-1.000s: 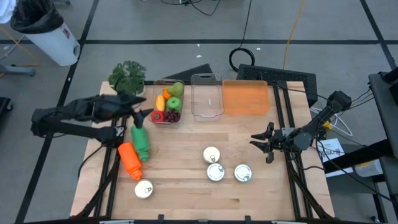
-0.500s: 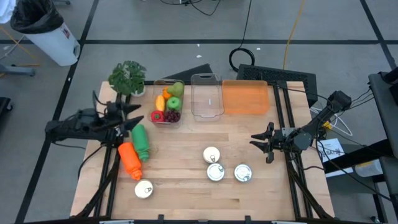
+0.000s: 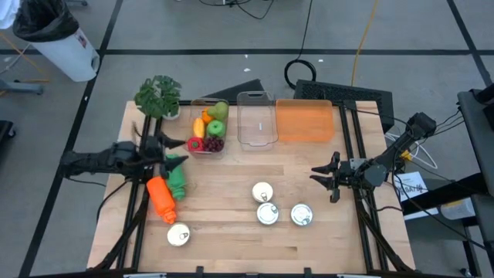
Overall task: Pick & Place Food Item
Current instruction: Put the right green tuna can into the right transparent bin
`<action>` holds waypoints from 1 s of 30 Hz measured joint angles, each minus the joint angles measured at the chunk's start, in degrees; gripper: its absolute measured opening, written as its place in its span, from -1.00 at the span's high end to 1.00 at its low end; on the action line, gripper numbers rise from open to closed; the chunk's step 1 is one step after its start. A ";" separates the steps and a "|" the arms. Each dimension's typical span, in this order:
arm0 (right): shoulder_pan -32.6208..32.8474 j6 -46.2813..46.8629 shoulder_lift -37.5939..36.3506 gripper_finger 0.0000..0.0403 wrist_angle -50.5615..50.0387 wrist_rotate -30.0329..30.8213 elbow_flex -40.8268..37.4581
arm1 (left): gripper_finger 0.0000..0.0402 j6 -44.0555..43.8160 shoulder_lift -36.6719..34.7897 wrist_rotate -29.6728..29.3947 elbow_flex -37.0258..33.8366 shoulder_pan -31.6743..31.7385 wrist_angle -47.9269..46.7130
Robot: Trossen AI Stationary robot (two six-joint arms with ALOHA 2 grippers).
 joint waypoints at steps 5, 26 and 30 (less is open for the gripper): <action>0.00 -0.01 0.00 0.45 0.41 0.02 0.00 | -0.61 1.41 -0.09 0.89 -3.58 0.00 3.84; 0.00 0.80 0.00 0.46 8.67 0.06 -0.02 | -0.61 14.07 0.20 0.82 -7.39 0.00 5.76; -0.06 -4.43 0.04 0.45 11.55 0.14 -0.02 | -0.61 15.36 0.20 0.81 -7.41 0.00 5.76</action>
